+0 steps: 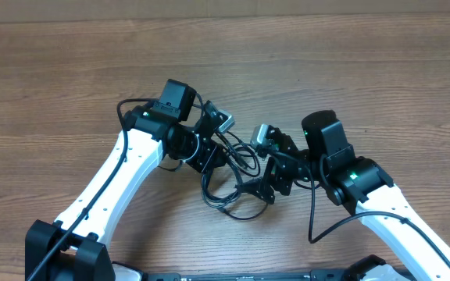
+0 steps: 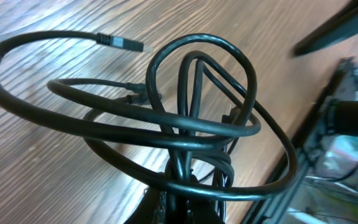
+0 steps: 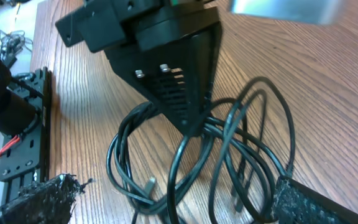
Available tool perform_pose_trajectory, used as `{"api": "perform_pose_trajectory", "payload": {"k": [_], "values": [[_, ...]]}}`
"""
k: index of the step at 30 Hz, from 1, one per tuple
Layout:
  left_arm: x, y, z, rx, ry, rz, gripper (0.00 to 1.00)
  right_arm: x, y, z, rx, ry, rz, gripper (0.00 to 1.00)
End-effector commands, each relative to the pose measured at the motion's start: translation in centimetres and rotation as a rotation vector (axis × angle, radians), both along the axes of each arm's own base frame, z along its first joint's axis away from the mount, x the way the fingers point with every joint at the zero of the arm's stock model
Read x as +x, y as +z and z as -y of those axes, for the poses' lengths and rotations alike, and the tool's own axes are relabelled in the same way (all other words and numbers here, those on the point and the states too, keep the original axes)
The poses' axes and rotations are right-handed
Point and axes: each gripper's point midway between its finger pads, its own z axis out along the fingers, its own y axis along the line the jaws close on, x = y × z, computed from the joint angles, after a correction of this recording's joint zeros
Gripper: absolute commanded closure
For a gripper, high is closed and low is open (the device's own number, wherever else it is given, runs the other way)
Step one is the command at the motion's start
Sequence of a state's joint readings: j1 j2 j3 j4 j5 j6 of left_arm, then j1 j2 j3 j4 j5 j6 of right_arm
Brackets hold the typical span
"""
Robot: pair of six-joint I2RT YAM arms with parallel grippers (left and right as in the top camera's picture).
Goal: Untangle cables
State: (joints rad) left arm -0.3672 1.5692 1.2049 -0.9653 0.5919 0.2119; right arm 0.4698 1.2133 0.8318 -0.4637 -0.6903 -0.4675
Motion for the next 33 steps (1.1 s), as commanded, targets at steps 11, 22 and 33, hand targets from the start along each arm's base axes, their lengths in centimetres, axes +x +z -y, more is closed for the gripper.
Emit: {"api": "perform_pose_trajectory", "payload": {"k": [11,22,33], "values": [[-0.8,2.0,1.9,-0.134,-0.028,-0.019,0.96,2.2,-2.5,-0.9,-0.068,-0.013,0.016,0.30],[-0.7,2.0,1.8,-0.132,-0.028,-0.016,0.96,2.9,-2.0,-1.1,-0.055,-0.019,0.049,0.94],[-0.8,2.0,1.8,-0.132,-0.030,-0.016,0.96,5.6,-1.9,0.3,-0.038,-0.243,-0.037,0.96]]}}
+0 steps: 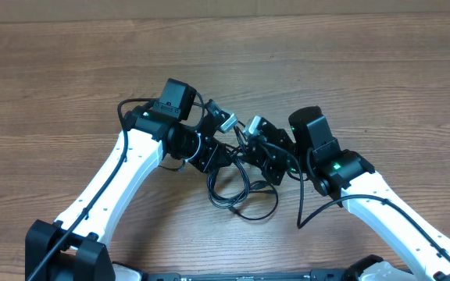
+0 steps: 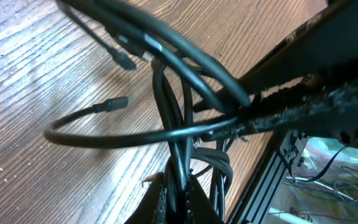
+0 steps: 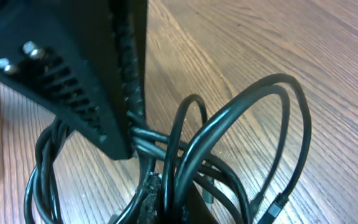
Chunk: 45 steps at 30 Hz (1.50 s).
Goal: Untangle cables
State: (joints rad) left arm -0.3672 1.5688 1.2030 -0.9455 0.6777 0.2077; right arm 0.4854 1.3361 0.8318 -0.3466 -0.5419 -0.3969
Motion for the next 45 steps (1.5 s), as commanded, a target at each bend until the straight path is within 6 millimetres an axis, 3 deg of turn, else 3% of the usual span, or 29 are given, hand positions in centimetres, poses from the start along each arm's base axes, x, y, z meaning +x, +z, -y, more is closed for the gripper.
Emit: {"api": "perform_pose_trajectory", "payload": {"k": [1,7,15,20,26,30,32,37,41,45], "values": [[-0.5,1.1,0.7,-0.047,-0.012,-0.001,0.96,2.4,1.6,0.7,0.060,-0.144,-0.029,0.96],[-0.8,0.9,0.5,-0.038,-0.014,-0.017,0.96,4.8,2.4,2.8,0.143,-0.317,-0.109,0.96],[-0.9,0.7,0.2,-0.016,-0.007,-0.021,0.96,7.8,2.4,8.1,0.261,-0.619,-0.288,0.96],[-0.9,0.7,0.2,-0.016,-0.008,-0.019,0.96,8.1,1.9,9.8,0.290,-0.717,-0.373,0.96],[-0.7,0.7,0.3,-0.020,-0.008,-0.010,0.96,7.4,1.0,10.1,0.285,-0.759,-0.455,0.95],[-0.7,0.7,0.3,-0.019,-0.008,-0.009,0.96,6.8,0.4,10.2,0.269,-0.767,-0.485,0.82],[-0.6,0.7,0.3,-0.020,-0.008,-0.006,0.96,6.7,0.3,10.2,0.263,-0.769,-0.495,0.64],[-0.4,0.8,0.4,-0.026,-0.008,0.007,0.96,6.3,-0.1,10.3,0.251,-0.774,-0.514,0.38],[-0.2,0.9,0.4,-0.028,-0.008,0.013,0.96,6.3,-0.1,10.3,0.250,-0.773,-0.516,0.22],[-0.1,0.7,0.3,-0.014,-0.003,0.017,0.96,6.3,-0.1,10.3,0.249,-0.773,-0.516,0.13]]}}
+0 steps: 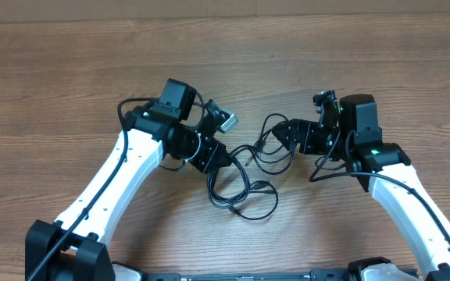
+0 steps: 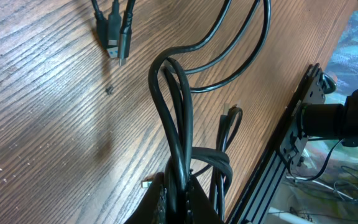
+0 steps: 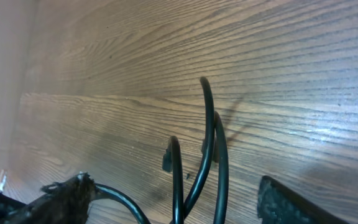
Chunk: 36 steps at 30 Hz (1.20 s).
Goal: Untangle cables
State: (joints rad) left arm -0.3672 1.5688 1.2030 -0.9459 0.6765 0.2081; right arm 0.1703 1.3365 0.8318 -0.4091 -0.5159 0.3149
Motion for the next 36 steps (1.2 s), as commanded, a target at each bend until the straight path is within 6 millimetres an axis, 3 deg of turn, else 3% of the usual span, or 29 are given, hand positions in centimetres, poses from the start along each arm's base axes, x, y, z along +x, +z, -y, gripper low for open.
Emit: {"api": "perform_pose_trajectory", "payload": {"k": [1,7,18,27,36], "values": [[0.0,0.6,0.1,-0.003,0.000,0.021,0.96,0.7,1.0,0.1,-0.004,-0.003,0.034,0.11],[0.4,0.1,-0.6,0.042,0.019,0.037,0.96,1.1,0.7,0.7,-0.052,-0.008,0.059,0.05],[1.2,-0.9,-2.0,0.138,0.048,0.070,0.96,1.1,1.2,0.7,-0.154,0.124,0.192,0.04],[1.8,-1.1,-2.5,0.169,0.058,0.098,0.96,-0.2,4.5,-1.2,-0.109,0.304,0.370,0.05],[2.2,-1.0,-2.3,0.160,0.061,0.118,0.96,-2.0,6.4,-3.1,0.025,0.406,0.396,0.09]]}}
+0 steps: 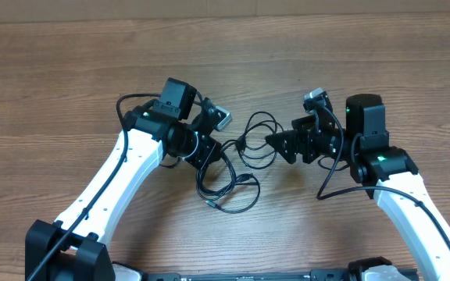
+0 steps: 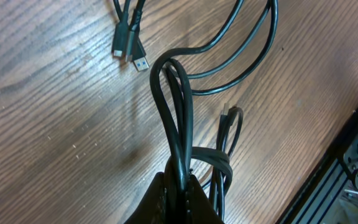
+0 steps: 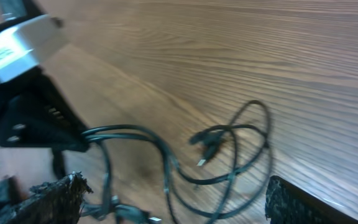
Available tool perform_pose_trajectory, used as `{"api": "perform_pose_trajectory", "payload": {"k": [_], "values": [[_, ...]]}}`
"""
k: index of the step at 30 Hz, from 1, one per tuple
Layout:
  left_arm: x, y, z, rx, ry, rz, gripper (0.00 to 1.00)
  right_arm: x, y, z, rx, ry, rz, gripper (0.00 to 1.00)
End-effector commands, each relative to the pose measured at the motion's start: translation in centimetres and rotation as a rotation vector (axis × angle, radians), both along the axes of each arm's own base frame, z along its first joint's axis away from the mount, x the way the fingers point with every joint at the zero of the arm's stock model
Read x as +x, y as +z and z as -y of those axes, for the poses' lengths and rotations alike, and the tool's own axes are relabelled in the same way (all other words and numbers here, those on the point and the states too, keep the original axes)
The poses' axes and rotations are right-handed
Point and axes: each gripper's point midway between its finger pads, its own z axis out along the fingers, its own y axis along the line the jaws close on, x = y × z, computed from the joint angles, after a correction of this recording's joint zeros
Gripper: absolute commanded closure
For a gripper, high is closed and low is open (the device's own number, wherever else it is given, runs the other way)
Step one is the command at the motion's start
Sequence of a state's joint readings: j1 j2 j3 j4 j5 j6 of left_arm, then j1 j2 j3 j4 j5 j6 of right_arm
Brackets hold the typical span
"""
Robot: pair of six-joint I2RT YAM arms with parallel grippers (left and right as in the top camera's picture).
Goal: Untangle cables
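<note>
A tangle of black cables point(image 1: 241, 152) lies on the wooden table point(image 1: 69, 62) between my two arms. My left gripper point(image 1: 207, 150) is shut on a bundle of their strands point(image 2: 180, 143) low over the table. Loops run out from it, and two USB plugs point(image 2: 129, 53) lie flat beyond. My right gripper point(image 1: 281, 145) stands open just right of the upper loops point(image 1: 258, 134), holding nothing. In the right wrist view its fingers point(image 3: 48, 199) stand wide apart, with loose loops and a plug point(image 3: 207, 149) on the table ahead of them.
A lower loop point(image 1: 233, 199) of the same cables trails toward the table's near edge. My own arms' black wiring point(image 1: 326, 183) hangs beside the right arm. A black rail point(image 2: 347, 162) runs along the near table edge.
The upper loops now lie further left, closer to my left gripper. My right gripper points at them from the right, open. The left gripper and the lower loop have shifted slightly left.
At first my left gripper held the bundle, with the right gripper open beside it. Then the right was shut on strands close to the left gripper. Later it stood far to the right with loops drawn out and fingers apart. Now those loops lie loose on the table.
</note>
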State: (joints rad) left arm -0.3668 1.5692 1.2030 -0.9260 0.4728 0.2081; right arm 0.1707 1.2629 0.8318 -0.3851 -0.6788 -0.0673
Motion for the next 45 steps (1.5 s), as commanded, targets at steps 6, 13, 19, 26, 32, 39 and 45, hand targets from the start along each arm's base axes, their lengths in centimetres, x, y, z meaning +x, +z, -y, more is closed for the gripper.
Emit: {"api": "perform_pose_trajectory", "payload": {"k": [6,13,19,26,32,39,45], "values": [[1.3,1.2,0.5,-0.037,0.027,0.064,0.96,-1.5,3.1,-1.8,0.117,0.137,0.043,0.09],[3.4,2.1,1.3,-0.089,0.099,0.115,0.96,-2.1,3.0,-2.0,0.130,0.154,0.018,0.09],[5.5,3.9,2.6,-0.191,0.197,0.143,0.96,-3.0,2.0,-1.9,0.123,0.150,-0.056,0.09],[7.9,6.5,4.1,-0.347,0.349,0.130,0.96,-3.7,1.3,-1.7,0.118,0.145,-0.113,0.12],[8.1,7.2,4.6,-0.419,0.457,0.029,0.96,-3.5,1.1,-1.5,0.102,0.130,-0.107,0.17],[7.2,9.2,5.6,-0.552,0.392,-0.055,0.96,-3.3,1.1,-1.5,0.100,0.120,-0.106,0.20],[7.2,9.9,5.4,-0.610,0.443,-0.153,0.96,-3.2,1.1,-1.5,0.101,0.120,-0.104,0.25]]}}
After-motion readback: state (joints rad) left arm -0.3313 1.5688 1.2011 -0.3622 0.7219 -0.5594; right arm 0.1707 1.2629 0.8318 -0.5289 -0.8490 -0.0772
